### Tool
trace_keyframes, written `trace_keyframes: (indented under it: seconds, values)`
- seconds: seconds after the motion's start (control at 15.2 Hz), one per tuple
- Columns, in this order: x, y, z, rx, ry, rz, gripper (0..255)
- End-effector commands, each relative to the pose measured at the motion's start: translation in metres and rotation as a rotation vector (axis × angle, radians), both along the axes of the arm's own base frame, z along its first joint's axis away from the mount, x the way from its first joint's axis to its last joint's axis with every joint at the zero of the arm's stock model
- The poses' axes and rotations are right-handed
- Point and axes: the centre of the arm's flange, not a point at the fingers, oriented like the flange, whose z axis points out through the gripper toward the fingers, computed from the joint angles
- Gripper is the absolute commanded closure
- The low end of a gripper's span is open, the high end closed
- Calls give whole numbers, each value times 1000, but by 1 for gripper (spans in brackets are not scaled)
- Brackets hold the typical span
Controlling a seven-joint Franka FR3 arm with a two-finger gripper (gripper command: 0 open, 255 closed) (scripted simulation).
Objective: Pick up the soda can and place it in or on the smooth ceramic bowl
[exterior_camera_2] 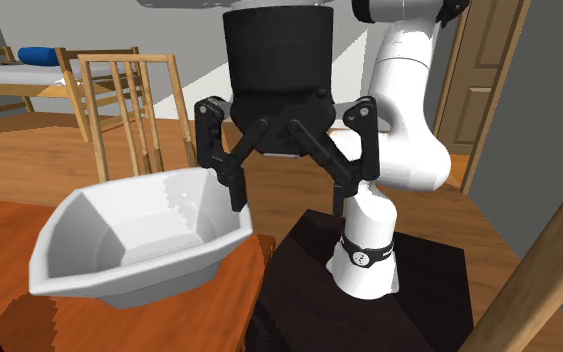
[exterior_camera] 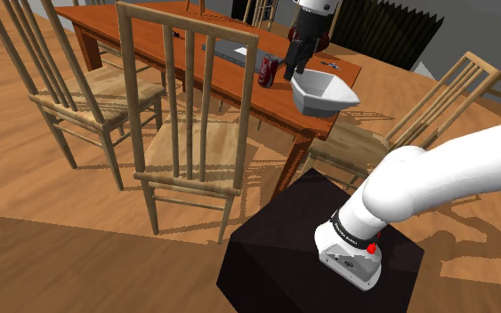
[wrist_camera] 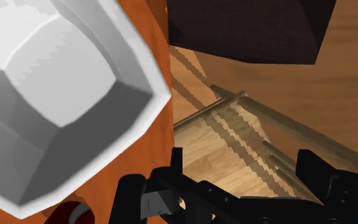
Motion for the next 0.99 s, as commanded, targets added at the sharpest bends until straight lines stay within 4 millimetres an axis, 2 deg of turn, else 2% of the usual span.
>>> trace_keyframes:
  seconds: [0.0, 0.92]
  values:
    - [20, -18, -6, -4, -3, 9, 0]
    - [162, -126, -29, -26, -21, 69, 0]
